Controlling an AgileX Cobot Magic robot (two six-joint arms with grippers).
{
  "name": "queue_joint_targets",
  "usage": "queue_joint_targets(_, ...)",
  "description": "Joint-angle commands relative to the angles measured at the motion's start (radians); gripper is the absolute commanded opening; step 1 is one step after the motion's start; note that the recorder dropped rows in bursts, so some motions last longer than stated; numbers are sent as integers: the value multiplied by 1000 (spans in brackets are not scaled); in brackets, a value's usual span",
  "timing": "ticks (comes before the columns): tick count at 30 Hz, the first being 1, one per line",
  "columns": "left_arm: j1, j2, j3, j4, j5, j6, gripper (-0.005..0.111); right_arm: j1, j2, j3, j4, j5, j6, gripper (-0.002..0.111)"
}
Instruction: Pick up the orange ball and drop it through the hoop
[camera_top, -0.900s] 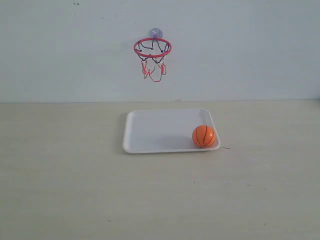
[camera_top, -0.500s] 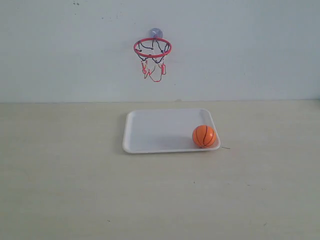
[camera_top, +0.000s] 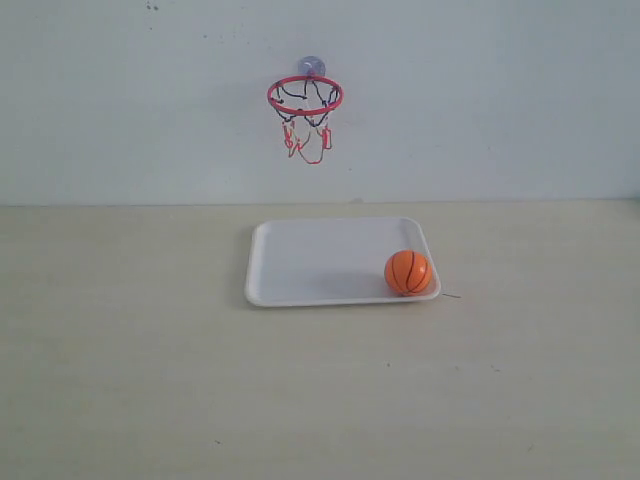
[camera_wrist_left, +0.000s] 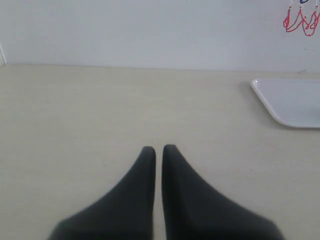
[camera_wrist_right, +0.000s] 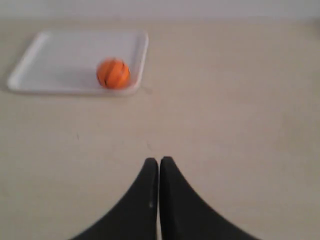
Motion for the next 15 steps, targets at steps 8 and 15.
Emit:
queue_joint_targets(8,0,-4,3,-10,-1,3,4,-4,324,-53,229,203,-144,0)
queue_joint_targets(15,0,-4,3,-10,-1,3,4,-4,592,-335,368,169,-366,26)
